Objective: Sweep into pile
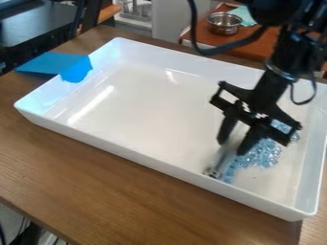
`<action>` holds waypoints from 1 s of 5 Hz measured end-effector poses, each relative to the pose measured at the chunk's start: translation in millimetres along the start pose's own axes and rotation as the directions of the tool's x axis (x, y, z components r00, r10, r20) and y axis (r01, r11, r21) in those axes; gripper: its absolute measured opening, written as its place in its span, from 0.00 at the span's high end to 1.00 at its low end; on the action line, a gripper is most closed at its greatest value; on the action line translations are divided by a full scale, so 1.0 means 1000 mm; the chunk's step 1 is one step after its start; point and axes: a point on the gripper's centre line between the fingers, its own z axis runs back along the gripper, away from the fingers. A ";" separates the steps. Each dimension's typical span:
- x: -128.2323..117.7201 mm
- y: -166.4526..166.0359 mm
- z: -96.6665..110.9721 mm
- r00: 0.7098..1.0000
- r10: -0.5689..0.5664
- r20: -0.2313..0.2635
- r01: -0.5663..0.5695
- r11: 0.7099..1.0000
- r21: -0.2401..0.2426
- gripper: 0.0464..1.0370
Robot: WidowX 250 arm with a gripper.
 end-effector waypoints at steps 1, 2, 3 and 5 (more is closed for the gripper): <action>0.002 -0.010 0.006 1.000 0.004 -0.030 -0.005 0.999 -0.036 0.70; 0.006 -0.007 0.015 0.999 0.005 -0.036 -0.008 0.998 -0.068 0.70; 0.012 0.020 0.023 0.998 0.043 -0.045 -0.047 0.994 -0.101 0.70; 0.014 0.113 0.053 0.992 0.114 -0.055 -0.121 0.979 -0.162 0.70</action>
